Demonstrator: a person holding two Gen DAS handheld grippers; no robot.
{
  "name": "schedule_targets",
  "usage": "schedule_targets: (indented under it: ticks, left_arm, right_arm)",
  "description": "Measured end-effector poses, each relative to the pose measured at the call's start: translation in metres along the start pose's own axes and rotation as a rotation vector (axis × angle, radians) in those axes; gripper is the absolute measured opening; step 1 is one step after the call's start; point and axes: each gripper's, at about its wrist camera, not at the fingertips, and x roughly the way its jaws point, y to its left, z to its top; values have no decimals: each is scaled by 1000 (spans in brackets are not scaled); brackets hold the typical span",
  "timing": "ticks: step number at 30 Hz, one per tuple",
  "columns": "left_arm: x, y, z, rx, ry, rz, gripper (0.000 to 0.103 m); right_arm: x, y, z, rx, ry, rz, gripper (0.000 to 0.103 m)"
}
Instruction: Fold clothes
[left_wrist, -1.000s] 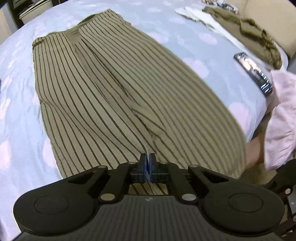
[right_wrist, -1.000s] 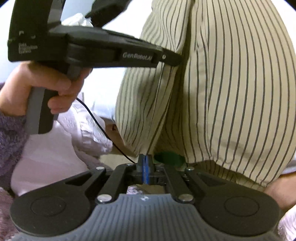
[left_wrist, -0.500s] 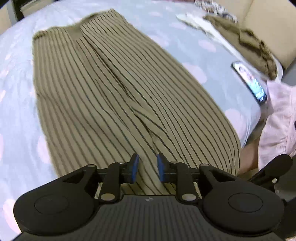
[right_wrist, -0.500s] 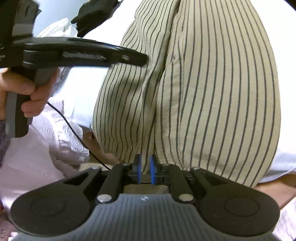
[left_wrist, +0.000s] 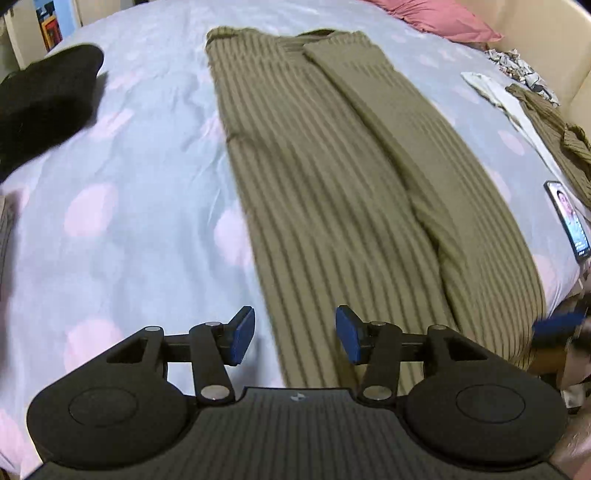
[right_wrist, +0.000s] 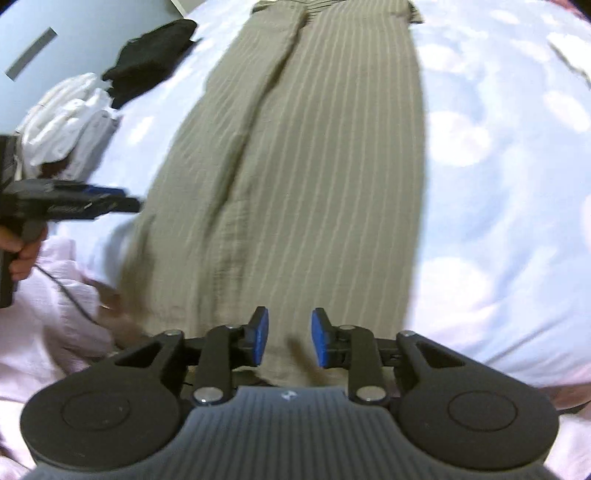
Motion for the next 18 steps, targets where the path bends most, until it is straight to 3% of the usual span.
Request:
schedule_targets:
  ticks: [3, 7, 11, 14, 18]
  left_arm:
    - [-2, 5, -13, 3, 27, -17, 48]
    - [2, 5, -31, 4, 80, -69, 49]
    - [10, 0, -43, 46, 112, -67, 49]
    - [12, -5, -47, 101, 94, -57, 53]
    - [12, -5, -51, 99, 77, -74, 55]
  right_arm:
    - [-3, -20, -1, -2, 10, -54, 36]
    - [4, -41, -6, 50, 22, -39, 38]
    - [20, -40, -9, 14, 28, -51, 40]
    - [24, -42, -11, 41, 25, -24, 42]
    - [24, -42, -16, 68, 38, 38, 42]
